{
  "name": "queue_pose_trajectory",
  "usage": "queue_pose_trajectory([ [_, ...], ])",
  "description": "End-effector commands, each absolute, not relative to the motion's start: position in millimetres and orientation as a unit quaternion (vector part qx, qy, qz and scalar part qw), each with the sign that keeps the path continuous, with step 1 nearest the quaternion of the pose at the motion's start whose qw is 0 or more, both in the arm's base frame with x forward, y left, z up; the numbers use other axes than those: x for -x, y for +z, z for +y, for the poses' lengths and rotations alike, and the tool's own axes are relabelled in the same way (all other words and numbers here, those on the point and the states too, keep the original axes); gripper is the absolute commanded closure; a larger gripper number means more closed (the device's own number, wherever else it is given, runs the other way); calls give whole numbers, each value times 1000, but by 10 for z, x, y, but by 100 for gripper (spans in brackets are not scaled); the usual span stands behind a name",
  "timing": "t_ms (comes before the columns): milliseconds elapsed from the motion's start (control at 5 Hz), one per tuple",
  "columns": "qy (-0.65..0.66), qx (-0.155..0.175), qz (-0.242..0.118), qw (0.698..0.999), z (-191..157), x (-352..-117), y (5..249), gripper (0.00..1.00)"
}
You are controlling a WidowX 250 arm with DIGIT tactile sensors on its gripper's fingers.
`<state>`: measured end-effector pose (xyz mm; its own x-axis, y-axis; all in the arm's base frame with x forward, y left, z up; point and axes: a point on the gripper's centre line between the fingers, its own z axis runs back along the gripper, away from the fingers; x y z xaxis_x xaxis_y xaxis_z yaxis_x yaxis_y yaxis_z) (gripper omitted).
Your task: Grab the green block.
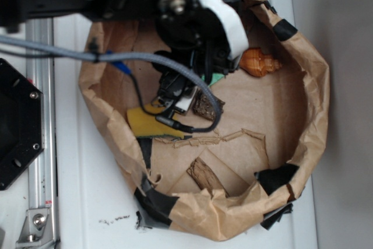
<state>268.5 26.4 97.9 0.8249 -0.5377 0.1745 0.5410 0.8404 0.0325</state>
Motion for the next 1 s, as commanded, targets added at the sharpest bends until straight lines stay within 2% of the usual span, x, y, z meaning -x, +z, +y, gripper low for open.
queue_pose_trajectory([
  [0,-321,-52,-84,942,466,-2883,718,0],
  [200,-341,-60,-65,936,434,-2803,503,0],
  [400,-349,-54,-59,934,377,-2707,435,0],
  [600,-343,-42,-66,936,402,-2783,373,0],
  [800,-355,-37,-41,933,387,-2778,178,0],
])
